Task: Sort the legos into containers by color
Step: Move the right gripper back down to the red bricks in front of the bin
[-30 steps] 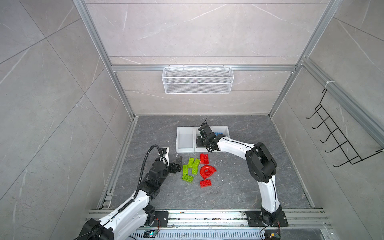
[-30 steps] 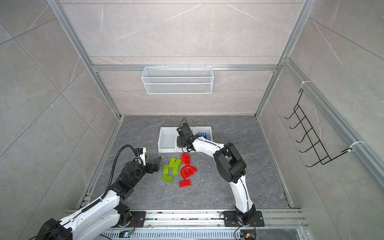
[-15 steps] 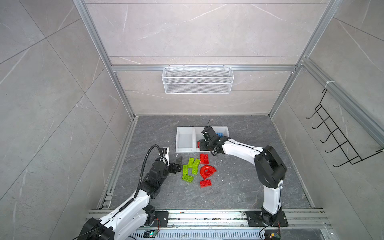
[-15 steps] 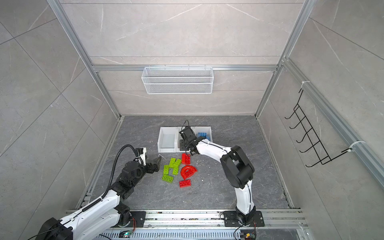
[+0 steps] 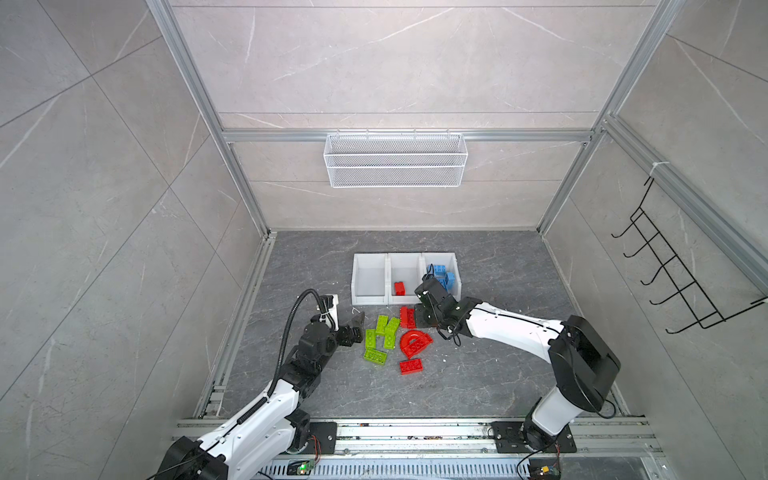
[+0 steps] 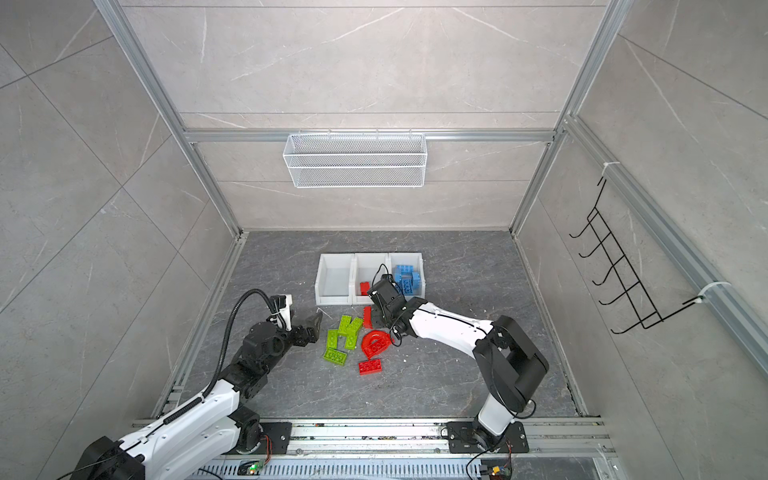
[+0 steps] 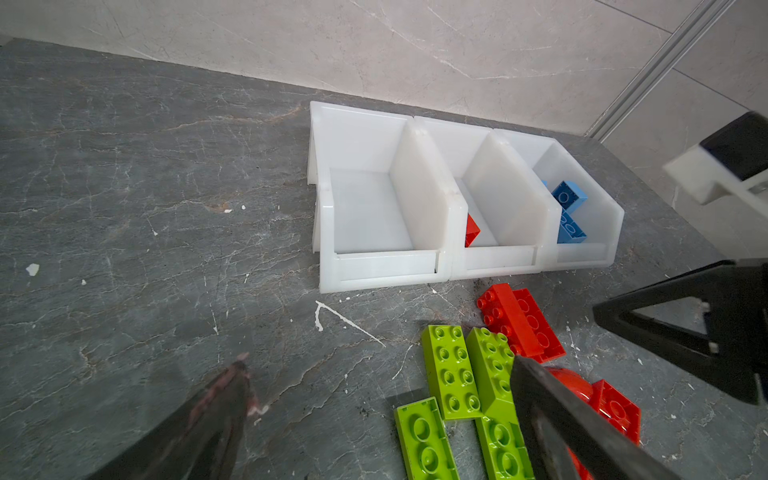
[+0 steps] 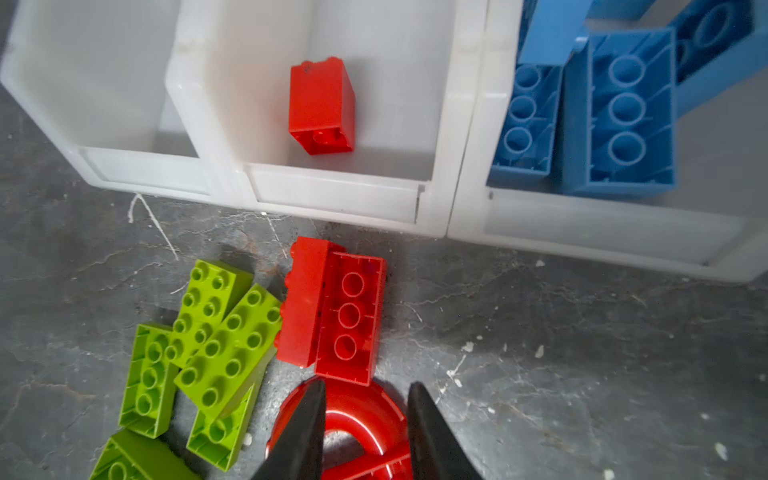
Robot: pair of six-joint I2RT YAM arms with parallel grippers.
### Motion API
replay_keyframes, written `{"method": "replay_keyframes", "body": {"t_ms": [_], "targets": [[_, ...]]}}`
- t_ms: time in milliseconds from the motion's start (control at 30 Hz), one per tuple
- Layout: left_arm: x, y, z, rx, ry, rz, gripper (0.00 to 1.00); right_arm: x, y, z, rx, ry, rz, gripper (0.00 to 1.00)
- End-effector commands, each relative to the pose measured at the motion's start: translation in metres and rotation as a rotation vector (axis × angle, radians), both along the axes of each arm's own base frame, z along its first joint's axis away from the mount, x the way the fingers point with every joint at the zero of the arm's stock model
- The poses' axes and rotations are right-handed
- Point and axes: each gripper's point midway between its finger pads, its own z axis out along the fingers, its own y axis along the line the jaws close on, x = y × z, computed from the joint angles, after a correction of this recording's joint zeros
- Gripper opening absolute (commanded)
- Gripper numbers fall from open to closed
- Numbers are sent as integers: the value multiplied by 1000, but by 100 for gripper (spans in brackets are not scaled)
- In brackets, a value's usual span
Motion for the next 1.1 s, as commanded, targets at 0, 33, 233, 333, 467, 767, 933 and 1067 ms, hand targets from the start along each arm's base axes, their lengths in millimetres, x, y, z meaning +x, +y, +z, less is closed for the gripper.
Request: {"method": "replay_keyframes", "body": {"t_ms": [0,33,233,333,467,767,933,1067], "targets": [[6,-2,25,-7,-66,-3,100,1,7,-4,27,4,6,36],[6,-2,24,-5,-63,-4,100,2,7,-7,24,6,6,36],[6,-2,24,-5,-64,-4,100,3,13,-28,11,48,20,36],[7,-2,23,-5,-62,-4,100,5,13,-34,5,60,18,34],[7,-2,22,0,-58,-4,100,6,11,-40,4,69,13,32],[7,-3,22,-3,-57,-3,100,3,-37,-39,-41,62,-71,29],[8,-4,21,-4,-55,-7,100,1,-48,-17,-16,6,-78,32],[8,-3,21,-4,-53,-7,100,3,-37,2,53,-51,-35,45]]}}
